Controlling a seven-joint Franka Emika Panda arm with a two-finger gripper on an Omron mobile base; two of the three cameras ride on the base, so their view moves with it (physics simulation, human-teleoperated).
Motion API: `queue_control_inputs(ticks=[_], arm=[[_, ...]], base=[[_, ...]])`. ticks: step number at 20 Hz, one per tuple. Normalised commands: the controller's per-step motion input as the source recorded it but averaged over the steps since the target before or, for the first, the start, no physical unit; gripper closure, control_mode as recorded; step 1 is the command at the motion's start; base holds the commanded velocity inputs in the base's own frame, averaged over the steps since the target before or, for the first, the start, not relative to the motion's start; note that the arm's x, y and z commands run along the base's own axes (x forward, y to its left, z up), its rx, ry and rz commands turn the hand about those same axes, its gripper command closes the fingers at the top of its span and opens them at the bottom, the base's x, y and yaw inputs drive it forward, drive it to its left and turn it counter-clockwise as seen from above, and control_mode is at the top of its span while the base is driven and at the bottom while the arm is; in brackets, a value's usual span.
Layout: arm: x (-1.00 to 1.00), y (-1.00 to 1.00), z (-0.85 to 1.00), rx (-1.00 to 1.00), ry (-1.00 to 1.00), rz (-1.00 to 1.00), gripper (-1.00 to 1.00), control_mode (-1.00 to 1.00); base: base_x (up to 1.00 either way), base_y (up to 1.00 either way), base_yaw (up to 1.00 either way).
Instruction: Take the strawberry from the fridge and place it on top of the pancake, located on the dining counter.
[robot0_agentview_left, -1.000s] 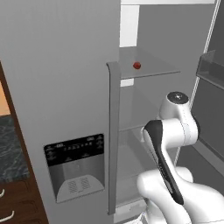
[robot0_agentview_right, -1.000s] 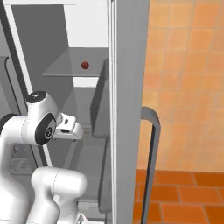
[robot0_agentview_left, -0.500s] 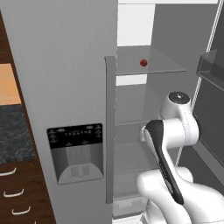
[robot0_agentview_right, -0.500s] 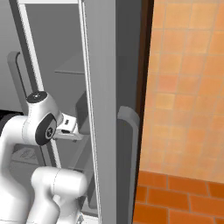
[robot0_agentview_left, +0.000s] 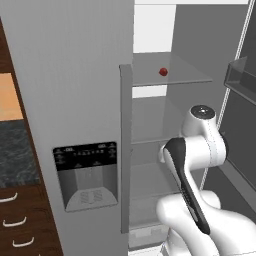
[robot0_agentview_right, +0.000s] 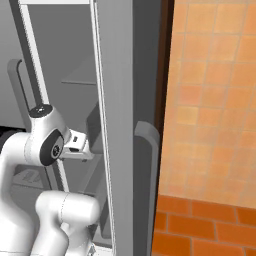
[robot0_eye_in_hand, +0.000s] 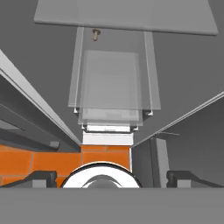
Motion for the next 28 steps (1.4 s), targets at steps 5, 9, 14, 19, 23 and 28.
queue_control_inputs(ticks=[5, 9, 14, 19, 23, 28], arm=[[0.0, 0.0, 0.0, 0.0, 0.0, 0.0, -1.0, 1.0], [0.19, 0.0, 0.06, 0.0, -0.03, 0.0, -1.0, -1.0], [0.64, 0.0, 0.72, -0.01, -0.37, 0.0, -1.0, -1.0], [0.36, -0.01, 0.83, 0.01, -0.49, 0.0, -1.0, -1.0], [0.67, -0.1, 0.87, 0.12, -0.29, -0.05, -1.0, -1.0], [0.45, -0.03, 0.94, 0.18, -0.07, -0.03, -1.0, -1.0]], base=[[0.17, 0.0, -0.03], [0.17, 0.0, -0.01], [0.0, 0.0, 0.0], [0.0, 0.0, 0.0], [0.0, 0.0, 0.0], [0.0, 0.0, 0.0]])
